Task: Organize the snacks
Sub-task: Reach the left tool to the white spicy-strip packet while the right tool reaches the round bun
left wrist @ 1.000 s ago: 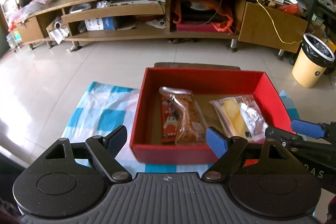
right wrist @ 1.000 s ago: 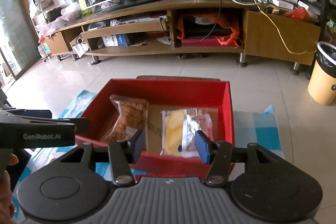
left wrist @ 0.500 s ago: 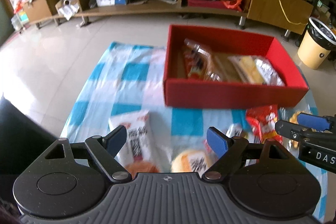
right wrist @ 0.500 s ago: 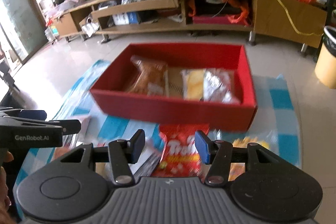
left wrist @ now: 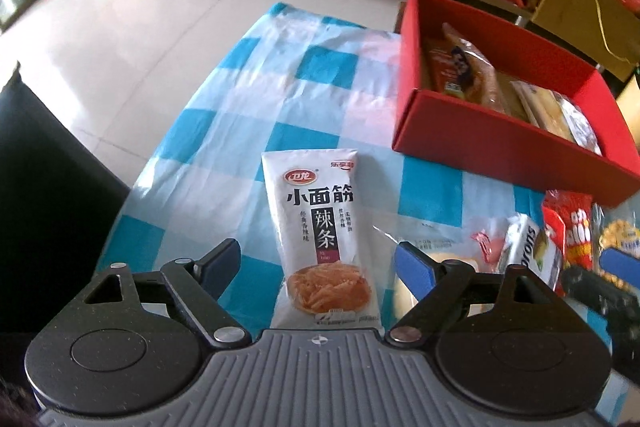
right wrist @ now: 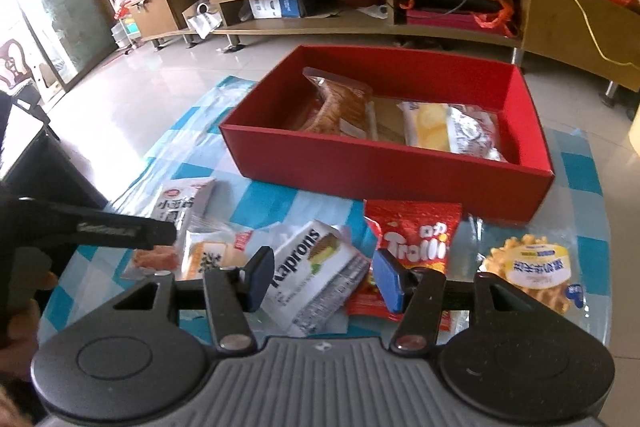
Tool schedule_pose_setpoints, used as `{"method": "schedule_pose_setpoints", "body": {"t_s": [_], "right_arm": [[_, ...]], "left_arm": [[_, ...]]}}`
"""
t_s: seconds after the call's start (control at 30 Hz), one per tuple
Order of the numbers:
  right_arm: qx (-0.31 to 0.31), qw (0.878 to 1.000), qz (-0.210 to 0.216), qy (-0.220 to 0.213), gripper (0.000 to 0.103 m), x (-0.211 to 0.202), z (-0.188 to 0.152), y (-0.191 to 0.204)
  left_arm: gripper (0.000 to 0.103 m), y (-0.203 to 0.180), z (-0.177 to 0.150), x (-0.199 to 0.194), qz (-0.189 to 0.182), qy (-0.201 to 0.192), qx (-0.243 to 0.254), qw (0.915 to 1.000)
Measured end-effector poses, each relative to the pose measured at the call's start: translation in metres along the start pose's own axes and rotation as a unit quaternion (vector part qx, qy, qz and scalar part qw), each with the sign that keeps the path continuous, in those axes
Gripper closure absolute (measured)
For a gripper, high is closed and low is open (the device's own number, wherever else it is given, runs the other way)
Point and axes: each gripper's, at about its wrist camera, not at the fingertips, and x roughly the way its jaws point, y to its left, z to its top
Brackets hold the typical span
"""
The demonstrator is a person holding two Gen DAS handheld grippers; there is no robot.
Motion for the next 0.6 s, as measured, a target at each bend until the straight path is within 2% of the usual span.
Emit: {"method": "schedule_pose_setpoints", "body": {"t_s": [0.13,0.27,0.4,0.53,0.6], "right_arm": [[-0.006,1.0,0.021,0.004,0.051,0.001,0.001,0.01],[-0.025,0.998,0.053,0.012,0.051,0.008,0.001,0.031],[-0.032,0.996,0.075,0.031,0.051,0.028,0.0,0.05],[-0.035,0.994,0.087,0.048,0.049,0.053,-0.001,0.062],[-0.044,0.995,0.076,0.055,0.048,0.065,-0.004,0.066]], "left_arm": [[0.018,0.002,0.004,-0.001,0.011,0.001,-0.014,0.9999],[0.016,0.009,0.008,-0.019,-0.003,-0.021,-0.024,0.9995],[0.015,0.017,0.013,-0.023,-0.009,-0.026,-0.04,0.9988],[0.015,0.024,0.012,-0.02,-0.011,-0.018,-0.045,0.9987],[0.015,0.025,0.011,-0.02,-0.012,-0.017,-0.042,0.9989]]}}
